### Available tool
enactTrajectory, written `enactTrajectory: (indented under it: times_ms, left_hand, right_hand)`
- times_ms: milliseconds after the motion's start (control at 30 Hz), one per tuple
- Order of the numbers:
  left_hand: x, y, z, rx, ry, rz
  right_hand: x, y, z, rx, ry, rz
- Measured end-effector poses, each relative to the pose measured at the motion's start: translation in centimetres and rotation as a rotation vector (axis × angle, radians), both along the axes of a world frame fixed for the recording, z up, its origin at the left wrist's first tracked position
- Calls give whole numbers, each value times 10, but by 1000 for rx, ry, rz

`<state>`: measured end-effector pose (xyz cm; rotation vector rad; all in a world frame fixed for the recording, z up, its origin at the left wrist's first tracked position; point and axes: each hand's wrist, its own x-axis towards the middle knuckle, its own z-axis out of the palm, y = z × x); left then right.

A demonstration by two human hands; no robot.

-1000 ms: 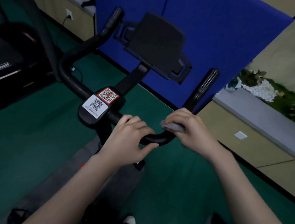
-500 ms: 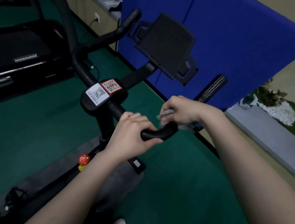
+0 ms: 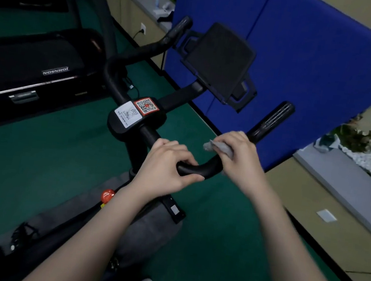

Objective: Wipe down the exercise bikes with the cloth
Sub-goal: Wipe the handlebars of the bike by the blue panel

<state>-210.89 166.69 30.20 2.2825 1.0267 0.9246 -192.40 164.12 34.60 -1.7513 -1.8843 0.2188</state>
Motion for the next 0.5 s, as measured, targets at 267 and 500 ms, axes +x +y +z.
enactTrajectory:
  times_ms: [267,500]
  left_hand:
    - [-1,0,-3,40,2,-5]
    - [-2,0,-5,59,31,-9]
  right_hand:
    - [-54,-24,-59,624,475,-557]
    - [-73,-32,-56,507,950,-908]
